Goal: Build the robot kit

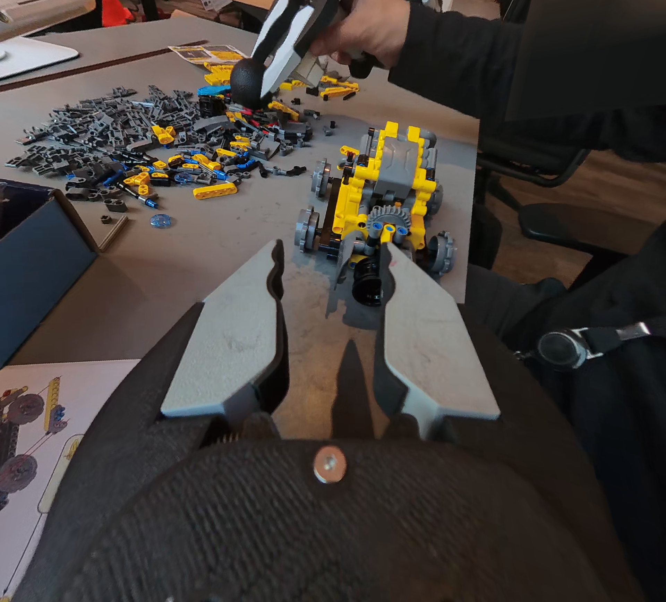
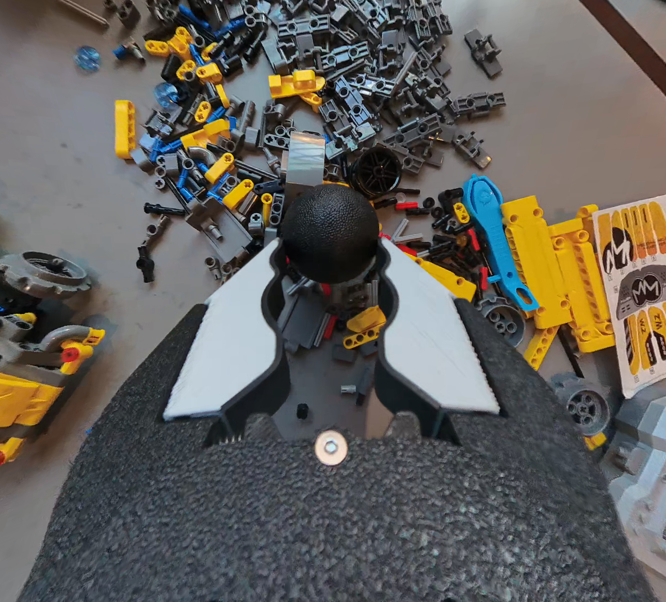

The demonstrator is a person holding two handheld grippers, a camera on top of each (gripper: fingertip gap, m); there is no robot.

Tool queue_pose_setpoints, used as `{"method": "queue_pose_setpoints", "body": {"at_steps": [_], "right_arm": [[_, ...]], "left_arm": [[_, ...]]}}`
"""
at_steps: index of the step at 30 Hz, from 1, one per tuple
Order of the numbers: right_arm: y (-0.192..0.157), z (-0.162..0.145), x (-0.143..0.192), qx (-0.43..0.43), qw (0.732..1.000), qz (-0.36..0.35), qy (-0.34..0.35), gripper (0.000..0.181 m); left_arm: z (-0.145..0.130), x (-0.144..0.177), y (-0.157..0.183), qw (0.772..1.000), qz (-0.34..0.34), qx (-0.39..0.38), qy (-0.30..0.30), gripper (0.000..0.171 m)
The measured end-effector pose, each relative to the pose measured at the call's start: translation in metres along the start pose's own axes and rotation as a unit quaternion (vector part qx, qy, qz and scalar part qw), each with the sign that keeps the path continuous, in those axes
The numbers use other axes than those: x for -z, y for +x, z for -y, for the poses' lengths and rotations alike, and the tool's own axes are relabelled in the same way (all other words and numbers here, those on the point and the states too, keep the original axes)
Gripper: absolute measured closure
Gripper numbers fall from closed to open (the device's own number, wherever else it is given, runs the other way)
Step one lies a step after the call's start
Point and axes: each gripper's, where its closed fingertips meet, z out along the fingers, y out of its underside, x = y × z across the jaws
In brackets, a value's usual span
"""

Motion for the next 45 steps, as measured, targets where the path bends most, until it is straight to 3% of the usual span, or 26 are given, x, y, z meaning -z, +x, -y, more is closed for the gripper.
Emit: {"method": "queue_pose_setpoints", "body": {"at_steps": [3, 6, 10, 14, 19, 24, 26, 29, 38, 42, 45], "right_arm": [[0.009, 0.011, 0.021, -0.006, 0.999, -0.008, 0.035, 0.133], [0.045, 0.023, 0.064, -0.033, 0.995, -0.034, 0.089, 0.133], [0.165, 0.009, 0.15, -0.095, 0.97, -0.173, 0.14, 0.133], [0.297, -0.051, 0.205, -0.182, 0.938, -0.278, 0.101, 0.133], [0.401, -0.104, 0.215, -0.249, 0.914, -0.32, 0.032, 0.132], [0.45, -0.148, 0.189, -0.301, 0.9, -0.311, -0.045, 0.13], [0.458, -0.173, 0.173, -0.333, 0.889, -0.302, -0.082, 0.127], [0.462, -0.163, 0.17, -0.351, 0.891, -0.287, -0.025, 0.126], [0.414, -0.155, 0.204, -0.259, 0.905, -0.33, -0.071, 0.124], [0.339, -0.117, 0.212, -0.203, 0.931, -0.302, -0.019, 0.127], [0.238, -0.082, 0.199, -0.143, 0.965, -0.219, 0.023, 0.127]], "left_arm": [[0.006, 0.004, -0.002, 1.0, 0.012, -0.005, 0.023, 0.122], [0.013, 0.009, -0.007, 0.998, 0.039, -0.017, 0.049, 0.125], [0.02, 0.016, -0.018, 0.994, 0.076, -0.016, 0.079, 0.129], [0.021, 0.016, -0.027, 0.993, 0.087, 0.001, 0.084, 0.137], [0.023, 0.013, -0.037, 0.99, 0.113, 0.005, 0.083, 0.143], [0.023, 0.009, -0.041, 0.989, 0.127, -0.001, 0.077, 0.146], [0.024, 0.01, -0.043, 0.988, 0.131, 0.002, 0.081, 0.146], [0.024, 0.01, -0.045, 0.988, 0.13, 0.011, 0.082, 0.146], [0.026, 0.011, -0.043, 0.989, 0.116, 0.014, 0.091, 0.146], [0.028, 0.013, -0.04, 0.989, 0.108, 0.013, 0.103, 0.146], [0.03, 0.013, -0.035, 0.99, 0.093, 0.008, 0.11, 0.143]]}}
